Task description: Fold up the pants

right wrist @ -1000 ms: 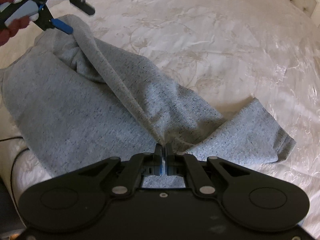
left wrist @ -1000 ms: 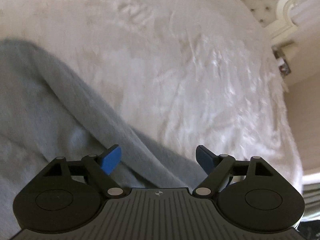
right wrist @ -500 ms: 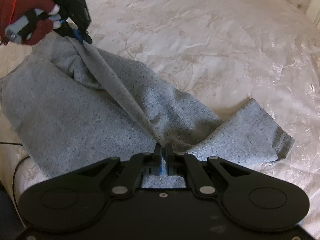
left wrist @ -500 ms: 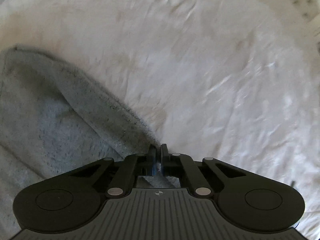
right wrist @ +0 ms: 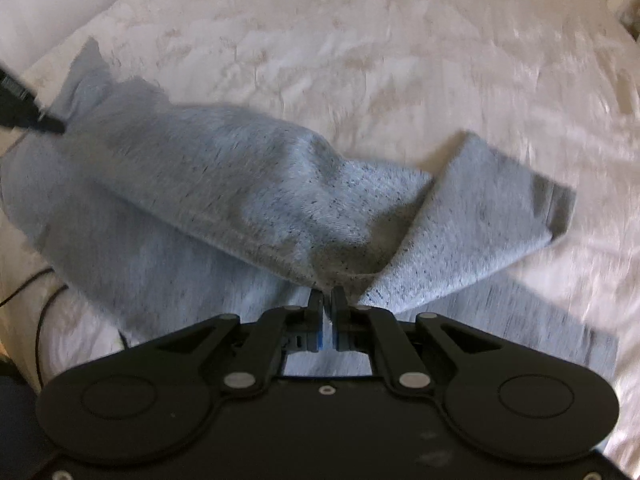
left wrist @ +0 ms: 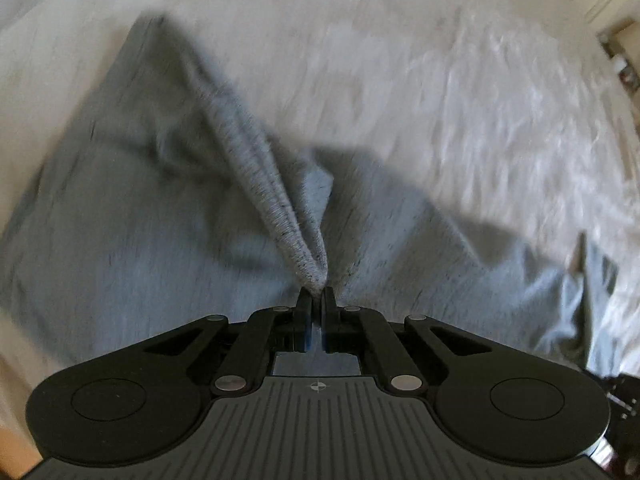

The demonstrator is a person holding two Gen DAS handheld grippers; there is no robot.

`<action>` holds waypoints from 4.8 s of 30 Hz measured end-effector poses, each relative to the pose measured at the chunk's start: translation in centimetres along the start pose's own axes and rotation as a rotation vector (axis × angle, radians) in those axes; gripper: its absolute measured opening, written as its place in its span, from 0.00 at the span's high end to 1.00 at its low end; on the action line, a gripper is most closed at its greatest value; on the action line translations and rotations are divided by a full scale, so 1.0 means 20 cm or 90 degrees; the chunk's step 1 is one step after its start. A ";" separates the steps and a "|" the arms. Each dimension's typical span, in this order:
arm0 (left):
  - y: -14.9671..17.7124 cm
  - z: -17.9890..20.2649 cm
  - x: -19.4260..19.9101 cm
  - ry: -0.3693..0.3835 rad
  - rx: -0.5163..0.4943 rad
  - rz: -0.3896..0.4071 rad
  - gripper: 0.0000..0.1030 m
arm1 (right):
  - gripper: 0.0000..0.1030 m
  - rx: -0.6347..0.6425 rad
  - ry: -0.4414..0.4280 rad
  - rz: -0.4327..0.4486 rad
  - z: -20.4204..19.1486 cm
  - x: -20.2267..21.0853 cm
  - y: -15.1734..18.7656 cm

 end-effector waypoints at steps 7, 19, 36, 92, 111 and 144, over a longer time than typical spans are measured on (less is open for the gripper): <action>0.02 0.04 -0.04 -0.015 -0.027 0.004 0.96 | 0.37 -0.192 0.003 0.092 0.13 0.15 -0.16; 0.00 0.06 -0.09 -0.023 -0.023 0.016 0.96 | 0.52 -0.235 0.269 0.029 0.23 -0.41 -0.64; 0.12 0.12 -0.01 -0.044 -0.058 0.051 0.96 | 0.98 -0.616 0.253 0.106 0.97 0.31 0.28; 0.30 -0.99 -0.12 -0.100 -0.041 -0.037 0.95 | 0.52 0.304 -0.133 0.059 -1.75 0.01 0.12; 0.07 -1.04 0.22 -0.019 -0.023 0.095 0.95 | 0.94 0.432 -0.191 0.065 -1.99 -0.04 0.14; 0.29 -0.87 -0.19 -0.028 -0.083 0.071 0.96 | 0.37 0.195 -0.180 -0.110 -1.36 -0.59 -0.75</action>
Point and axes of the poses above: each gripper's, at about its wrist camera, not at the fingertips, and x roughly against the way its jaws point, z to its right, y to its underside, the point moved 5 cm from there along -x, roughly the way its jaws point, and after that the axes turned 13 degrees about -x, right-handed, at the moved point
